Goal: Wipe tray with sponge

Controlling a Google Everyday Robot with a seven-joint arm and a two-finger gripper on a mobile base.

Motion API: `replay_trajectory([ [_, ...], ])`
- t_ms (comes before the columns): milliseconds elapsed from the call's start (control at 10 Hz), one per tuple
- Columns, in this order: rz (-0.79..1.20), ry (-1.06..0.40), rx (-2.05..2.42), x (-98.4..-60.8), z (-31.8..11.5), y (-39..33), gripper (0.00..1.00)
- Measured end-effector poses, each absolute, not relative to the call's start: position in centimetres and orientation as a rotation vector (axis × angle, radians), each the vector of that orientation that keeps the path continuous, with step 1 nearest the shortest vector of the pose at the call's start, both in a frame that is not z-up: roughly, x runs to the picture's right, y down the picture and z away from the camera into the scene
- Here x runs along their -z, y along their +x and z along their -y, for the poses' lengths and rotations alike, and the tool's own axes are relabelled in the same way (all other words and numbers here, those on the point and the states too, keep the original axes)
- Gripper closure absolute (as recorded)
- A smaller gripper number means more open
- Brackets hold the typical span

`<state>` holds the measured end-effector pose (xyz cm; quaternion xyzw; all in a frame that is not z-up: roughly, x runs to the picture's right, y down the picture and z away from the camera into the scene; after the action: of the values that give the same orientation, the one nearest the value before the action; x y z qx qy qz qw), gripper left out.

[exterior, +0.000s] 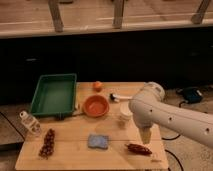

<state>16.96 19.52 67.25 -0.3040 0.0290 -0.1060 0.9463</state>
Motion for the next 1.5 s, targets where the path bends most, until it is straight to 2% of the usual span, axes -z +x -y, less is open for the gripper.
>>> replay_trajectory([
  [600, -0.014, -0.621, 0.285, -67.8, -21.7, 11.0, 0.2],
  [1500, 0.089, -0.635, 0.348, -71.2, -23.9, 3.9, 0.2],
])
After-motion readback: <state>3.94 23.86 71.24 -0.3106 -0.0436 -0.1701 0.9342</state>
